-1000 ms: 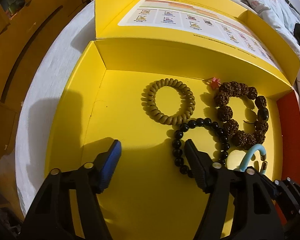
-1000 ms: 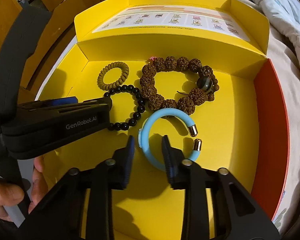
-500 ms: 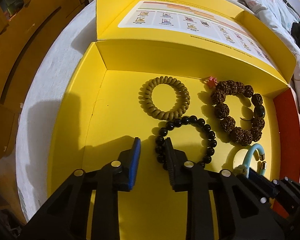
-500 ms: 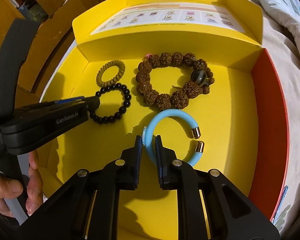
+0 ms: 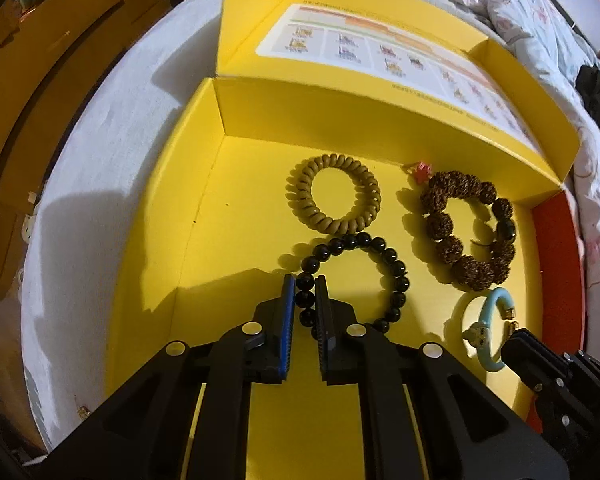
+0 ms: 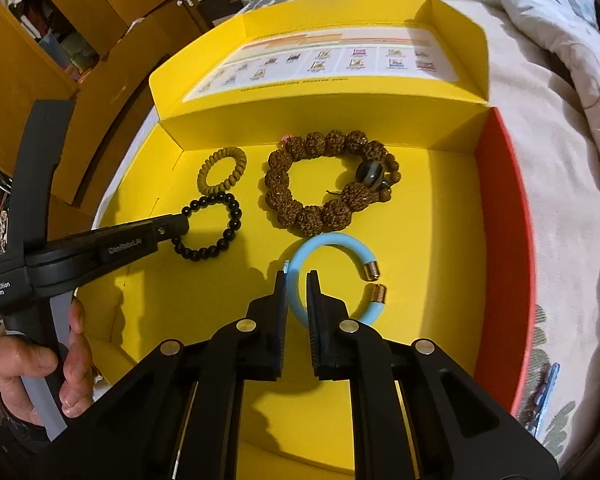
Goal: Organize jewelry
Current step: 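Grasp the black bead bracelet with the left tool while the right tool grasps the blue cuff bangle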
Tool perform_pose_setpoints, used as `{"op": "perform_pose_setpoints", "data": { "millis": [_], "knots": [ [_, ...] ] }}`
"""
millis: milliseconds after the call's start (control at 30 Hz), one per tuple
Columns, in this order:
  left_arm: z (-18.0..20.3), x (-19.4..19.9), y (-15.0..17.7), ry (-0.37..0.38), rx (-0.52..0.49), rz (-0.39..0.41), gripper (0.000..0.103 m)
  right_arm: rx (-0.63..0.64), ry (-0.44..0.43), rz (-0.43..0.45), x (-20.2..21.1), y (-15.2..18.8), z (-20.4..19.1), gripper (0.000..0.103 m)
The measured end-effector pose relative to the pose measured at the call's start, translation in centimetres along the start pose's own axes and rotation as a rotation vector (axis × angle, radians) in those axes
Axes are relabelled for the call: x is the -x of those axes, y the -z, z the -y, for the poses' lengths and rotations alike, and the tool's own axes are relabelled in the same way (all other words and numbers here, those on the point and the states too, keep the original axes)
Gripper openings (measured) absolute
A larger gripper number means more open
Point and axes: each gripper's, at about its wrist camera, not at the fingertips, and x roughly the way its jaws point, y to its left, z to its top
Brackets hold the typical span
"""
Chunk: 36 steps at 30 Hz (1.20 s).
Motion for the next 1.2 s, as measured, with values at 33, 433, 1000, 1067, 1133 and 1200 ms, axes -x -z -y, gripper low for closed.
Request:
{"op": "perform_pose_setpoints", "data": {
  "millis": [33, 433, 1000, 1067, 1133, 1200],
  "knots": [
    [-0.2, 0.4, 0.0, 0.008, 0.006, 0.006, 0.010, -0.005, -0.005, 0.007, 0.3, 0.0, 0.2, 0.010],
    [-0.7, 3.2, 0.7, 0.048, 0.009, 0.059, 0.010, 0.045, -0.006, -0.003, -0.2, 0.2, -1.2, 0.018],
    [-0.7, 2.8, 0.5, 0.043, 0.007, 0.045, 0.010, 0.108, 0.102, -0.020, -2.6, -0.6, -2.3, 0.020],
    [-0.6, 2.8, 0.5, 0.043, 0.005, 0.044, 0.010, 0.114, 0.111, -0.031, -3.1, -0.6, -2.4, 0.020],
    [-0.6, 2.8, 0.5, 0.043, 0.002, 0.044, 0.010, 0.122, 0.120, -0.039, -3.5, -0.5, -2.8, 0.020],
    [-0.6, 2.8, 0.5, 0.043, 0.001, 0.045, 0.010, 0.128, 0.134, -0.047, -3.8, -0.5, -3.0, 0.020]
  ]
}}
